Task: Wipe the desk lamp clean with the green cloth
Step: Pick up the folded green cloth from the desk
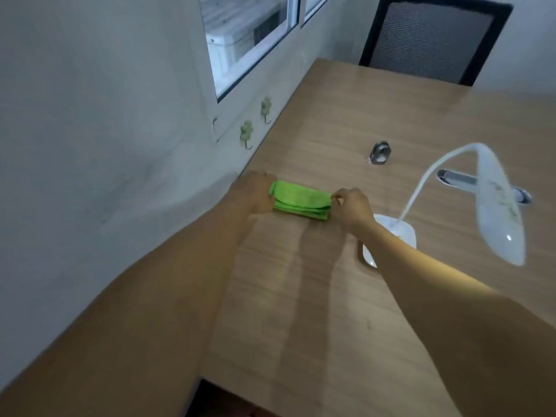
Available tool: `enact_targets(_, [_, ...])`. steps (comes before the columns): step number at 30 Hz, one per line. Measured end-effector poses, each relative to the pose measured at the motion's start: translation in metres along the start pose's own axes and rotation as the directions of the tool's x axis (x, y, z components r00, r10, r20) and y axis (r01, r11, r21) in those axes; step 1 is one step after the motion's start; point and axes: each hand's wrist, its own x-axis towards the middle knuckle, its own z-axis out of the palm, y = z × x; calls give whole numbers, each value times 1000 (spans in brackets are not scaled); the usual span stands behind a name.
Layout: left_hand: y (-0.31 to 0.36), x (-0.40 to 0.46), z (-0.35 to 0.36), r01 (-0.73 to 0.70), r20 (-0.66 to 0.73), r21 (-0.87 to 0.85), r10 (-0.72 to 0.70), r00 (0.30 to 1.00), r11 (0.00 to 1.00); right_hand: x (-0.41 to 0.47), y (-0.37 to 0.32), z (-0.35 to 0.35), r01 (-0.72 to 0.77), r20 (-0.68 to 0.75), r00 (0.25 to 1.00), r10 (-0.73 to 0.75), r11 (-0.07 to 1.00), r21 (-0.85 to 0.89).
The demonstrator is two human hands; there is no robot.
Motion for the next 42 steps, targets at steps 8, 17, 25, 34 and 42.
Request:
enact_targets(8, [-2,47,22,-6,6,56,6,1000,998,33,6,20,38,179,984,-18,993,-112])
enact_targets(17, [7,61,30,3,166,81,-16,986,997,32,4,22,12,202,979,25,984,-176])
enact_targets(25, [6,40,19,-28,-11,82,29,1000,996,17,-4,14,0,108,994,16,989,-146])
enact_targets(34, [6,-6,-4,17,78,-190,-2,997,982,-38,-8,-12,-134,140,987,85,907,400])
enact_targets(42, [36,-61,-11,127,210,-359,-53,976,925,-94,16,-30,-474,388,880,275,455,754])
